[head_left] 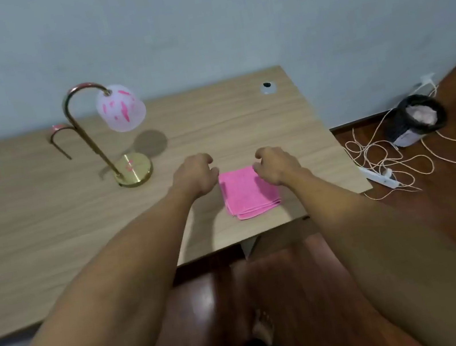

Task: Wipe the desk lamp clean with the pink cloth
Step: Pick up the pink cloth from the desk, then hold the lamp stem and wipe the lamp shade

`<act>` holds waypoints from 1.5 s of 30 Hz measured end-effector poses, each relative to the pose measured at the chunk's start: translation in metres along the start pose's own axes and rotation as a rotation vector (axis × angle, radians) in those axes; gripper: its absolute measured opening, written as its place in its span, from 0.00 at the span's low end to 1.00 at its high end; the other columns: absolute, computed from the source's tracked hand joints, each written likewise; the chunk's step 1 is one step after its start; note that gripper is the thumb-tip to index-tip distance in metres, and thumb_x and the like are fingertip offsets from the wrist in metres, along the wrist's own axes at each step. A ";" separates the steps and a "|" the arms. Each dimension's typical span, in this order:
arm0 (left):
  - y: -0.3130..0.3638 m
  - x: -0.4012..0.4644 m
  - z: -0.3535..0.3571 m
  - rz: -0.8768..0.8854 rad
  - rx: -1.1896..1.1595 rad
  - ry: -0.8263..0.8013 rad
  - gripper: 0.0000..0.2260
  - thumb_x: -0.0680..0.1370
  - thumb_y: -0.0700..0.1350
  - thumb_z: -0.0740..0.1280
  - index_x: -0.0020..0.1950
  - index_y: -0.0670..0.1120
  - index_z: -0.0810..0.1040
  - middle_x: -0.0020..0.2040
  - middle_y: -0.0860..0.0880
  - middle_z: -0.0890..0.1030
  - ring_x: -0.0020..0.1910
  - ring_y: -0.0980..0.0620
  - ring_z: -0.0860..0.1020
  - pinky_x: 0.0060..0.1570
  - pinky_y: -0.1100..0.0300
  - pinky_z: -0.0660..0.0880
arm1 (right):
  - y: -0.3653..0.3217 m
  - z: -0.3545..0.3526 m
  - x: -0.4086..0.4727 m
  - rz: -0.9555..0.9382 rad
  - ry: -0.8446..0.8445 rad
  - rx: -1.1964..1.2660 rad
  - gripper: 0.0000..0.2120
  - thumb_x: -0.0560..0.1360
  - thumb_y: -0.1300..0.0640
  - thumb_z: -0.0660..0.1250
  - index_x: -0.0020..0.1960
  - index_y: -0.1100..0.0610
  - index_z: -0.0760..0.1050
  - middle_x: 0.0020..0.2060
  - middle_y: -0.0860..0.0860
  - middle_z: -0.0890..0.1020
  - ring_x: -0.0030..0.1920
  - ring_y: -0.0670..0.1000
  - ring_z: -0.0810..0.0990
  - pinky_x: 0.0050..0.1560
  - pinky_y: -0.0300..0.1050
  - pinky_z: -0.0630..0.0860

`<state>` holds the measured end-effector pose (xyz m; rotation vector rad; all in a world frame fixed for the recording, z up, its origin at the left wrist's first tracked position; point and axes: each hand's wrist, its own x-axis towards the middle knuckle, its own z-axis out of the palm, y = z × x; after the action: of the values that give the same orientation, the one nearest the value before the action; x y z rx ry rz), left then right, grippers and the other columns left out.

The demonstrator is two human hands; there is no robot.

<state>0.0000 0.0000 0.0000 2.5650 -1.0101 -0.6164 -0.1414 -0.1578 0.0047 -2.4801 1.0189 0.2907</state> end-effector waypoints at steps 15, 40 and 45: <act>0.006 0.029 0.101 -0.215 -0.053 -0.156 0.06 0.64 0.40 0.74 0.33 0.48 0.78 0.43 0.46 0.81 0.41 0.43 0.82 0.37 0.57 0.75 | 0.065 0.080 0.083 0.290 -0.024 0.448 0.14 0.72 0.53 0.77 0.47 0.58 0.73 0.44 0.58 0.78 0.46 0.56 0.78 0.43 0.47 0.72; 0.000 0.013 -0.087 0.019 -0.303 0.106 0.05 0.78 0.46 0.70 0.45 0.44 0.79 0.38 0.50 0.80 0.38 0.52 0.77 0.38 0.58 0.74 | -0.072 -0.047 0.045 -0.136 -0.467 0.981 0.20 0.71 0.68 0.78 0.61 0.65 0.82 0.55 0.61 0.86 0.56 0.60 0.84 0.62 0.58 0.82; -0.030 0.001 -0.145 0.074 -0.298 0.372 0.12 0.76 0.49 0.70 0.57 0.46 0.83 0.49 0.49 0.84 0.51 0.49 0.82 0.57 0.52 0.79 | -0.119 -0.053 0.049 -0.074 -0.324 1.097 0.12 0.77 0.66 0.72 0.58 0.58 0.83 0.53 0.62 0.85 0.51 0.60 0.84 0.53 0.56 0.84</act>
<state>0.0900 0.0389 0.1113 2.2552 -0.8127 -0.2329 -0.0212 -0.1380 0.0717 -1.4108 0.6636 0.0595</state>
